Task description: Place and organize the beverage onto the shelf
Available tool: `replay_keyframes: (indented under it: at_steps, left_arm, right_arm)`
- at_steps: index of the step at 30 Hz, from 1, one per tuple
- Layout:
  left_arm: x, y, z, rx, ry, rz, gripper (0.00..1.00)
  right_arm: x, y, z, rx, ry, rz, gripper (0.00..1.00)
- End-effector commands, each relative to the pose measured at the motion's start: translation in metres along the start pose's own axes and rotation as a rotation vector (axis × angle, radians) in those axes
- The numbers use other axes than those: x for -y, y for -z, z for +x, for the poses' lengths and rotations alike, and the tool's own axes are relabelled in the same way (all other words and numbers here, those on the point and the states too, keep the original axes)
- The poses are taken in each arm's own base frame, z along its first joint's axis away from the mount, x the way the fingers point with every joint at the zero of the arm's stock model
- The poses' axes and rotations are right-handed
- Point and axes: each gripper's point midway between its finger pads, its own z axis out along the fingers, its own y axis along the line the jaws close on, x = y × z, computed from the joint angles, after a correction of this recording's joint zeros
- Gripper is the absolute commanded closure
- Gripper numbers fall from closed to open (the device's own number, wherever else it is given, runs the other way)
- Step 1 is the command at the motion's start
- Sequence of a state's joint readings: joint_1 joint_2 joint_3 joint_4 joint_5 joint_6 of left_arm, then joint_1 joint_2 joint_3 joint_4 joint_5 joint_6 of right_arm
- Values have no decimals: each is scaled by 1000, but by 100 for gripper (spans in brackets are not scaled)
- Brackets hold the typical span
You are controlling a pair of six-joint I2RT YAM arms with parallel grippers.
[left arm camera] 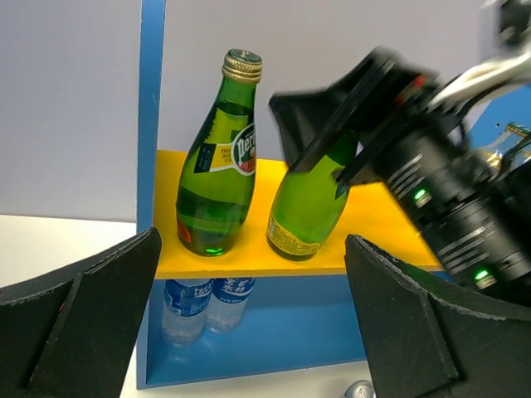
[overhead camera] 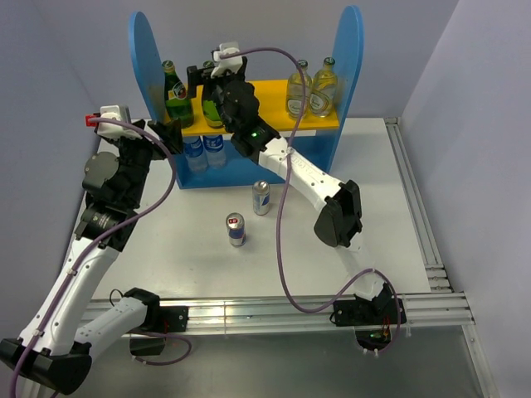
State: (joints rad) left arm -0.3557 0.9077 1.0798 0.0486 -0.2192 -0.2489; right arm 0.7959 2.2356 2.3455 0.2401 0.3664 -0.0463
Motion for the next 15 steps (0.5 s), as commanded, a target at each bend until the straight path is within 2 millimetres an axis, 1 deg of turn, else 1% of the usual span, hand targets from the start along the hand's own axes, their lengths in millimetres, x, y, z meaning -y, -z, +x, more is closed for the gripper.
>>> replay_keyframes:
  at_steps: [1,2,3,4,5,6,7,8,9,10,11,12,13,14,15]
  left_arm:
    - [5,1,-13,53,-4,6,1]
    - [5,1,-12,51,-7,5,1]
    - [6,1,-11,49,-9,6,1]
    - [6,0,-10,48,-10,4,1]
    - [7,1,-10,47,-10,6,1]
    - [7,0,-9,46,-10,5,1]
    - [7,0,-8,43,-10,8,1]
    - [8,-2,-6,41,-11,11,1]
    - [9,-2,-5,38,-10,12,1]
    - [9,-3,-4,35,-9,11,1]
    - [9,-4,-3,30,-10,12,1]
    - [8,-6,0,24,-12,9,1]
    - [9,-6,0,23,-12,9,1]
    - [9,-7,1,20,-13,9,1]
    - [10,-7,2,18,-14,10,1]
  right_arm:
    - [1,13,-38,76,-13,12,0]
    - [2,16,-39,76,-11,17,0]
    - [2,19,-29,60,-2,18,0]
    - [4,24,-41,73,-10,22,0]
    - [6,28,-41,71,-8,30,0]
    - [7,32,-30,54,-3,35,0]
    - [7,37,-40,66,-16,34,0]
    - [7,42,-41,66,-16,36,0]
    - [7,46,-32,56,-10,38,0]
    - [8,50,-37,63,-10,37,0]
    - [5,53,-37,60,-10,41,0]
    - [5,56,-31,50,-2,42,0]
    - [5,59,-35,52,3,47,0]
    - [4,63,-30,44,7,58,0]
    - [4,67,-35,50,5,59,0]
